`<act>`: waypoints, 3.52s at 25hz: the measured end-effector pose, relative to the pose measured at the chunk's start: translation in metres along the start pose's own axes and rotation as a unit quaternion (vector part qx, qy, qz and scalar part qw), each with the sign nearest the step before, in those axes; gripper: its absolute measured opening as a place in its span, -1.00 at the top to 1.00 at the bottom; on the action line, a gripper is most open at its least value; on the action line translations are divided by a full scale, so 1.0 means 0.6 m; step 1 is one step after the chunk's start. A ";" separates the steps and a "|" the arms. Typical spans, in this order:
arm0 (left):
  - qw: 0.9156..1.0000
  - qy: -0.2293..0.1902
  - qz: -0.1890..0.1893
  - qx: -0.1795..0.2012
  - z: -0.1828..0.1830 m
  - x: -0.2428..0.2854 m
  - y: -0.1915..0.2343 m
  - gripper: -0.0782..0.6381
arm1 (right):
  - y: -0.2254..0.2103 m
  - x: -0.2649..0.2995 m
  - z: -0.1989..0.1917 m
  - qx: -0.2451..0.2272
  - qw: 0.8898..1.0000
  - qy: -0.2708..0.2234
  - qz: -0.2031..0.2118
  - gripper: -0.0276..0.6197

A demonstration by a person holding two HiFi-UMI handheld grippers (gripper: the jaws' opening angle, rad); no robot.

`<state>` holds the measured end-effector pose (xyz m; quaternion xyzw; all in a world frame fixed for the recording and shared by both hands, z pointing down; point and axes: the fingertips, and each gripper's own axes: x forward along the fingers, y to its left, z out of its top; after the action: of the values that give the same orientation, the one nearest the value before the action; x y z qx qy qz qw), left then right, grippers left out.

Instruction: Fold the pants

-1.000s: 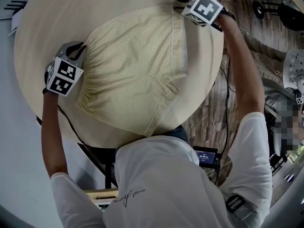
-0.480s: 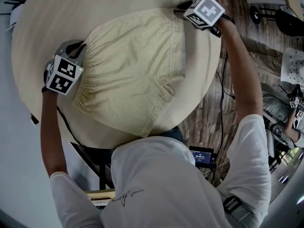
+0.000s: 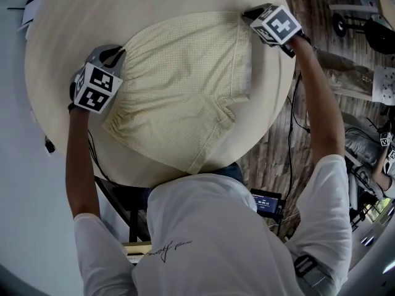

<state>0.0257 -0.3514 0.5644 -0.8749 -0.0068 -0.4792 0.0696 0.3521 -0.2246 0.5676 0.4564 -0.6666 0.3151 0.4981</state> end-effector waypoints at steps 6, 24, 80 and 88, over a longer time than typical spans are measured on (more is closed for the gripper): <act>1.000 0.004 0.003 0.010 0.001 -0.001 -0.001 0.54 | 0.004 -0.027 0.000 -0.008 1.000 -0.016 -0.024 0.84; 1.000 -0.013 0.014 0.005 0.014 -0.045 0.001 0.54 | 0.060 -0.102 -0.023 -0.029 0.998 -0.042 -0.033 0.84; 0.997 -0.077 0.021 0.009 0.026 -0.179 -0.062 0.54 | 0.318 -0.270 -0.106 -0.016 0.996 -0.071 -0.052 0.84; 0.996 -0.079 0.025 0.016 0.008 -0.197 -0.074 0.54 | 0.372 -0.282 -0.109 -0.021 0.996 -0.072 -0.049 0.84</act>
<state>-0.0376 -0.3006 0.4678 -0.9088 0.0019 -0.4065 0.0942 0.1858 -0.0318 0.4341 0.4995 -0.6842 0.2422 0.4730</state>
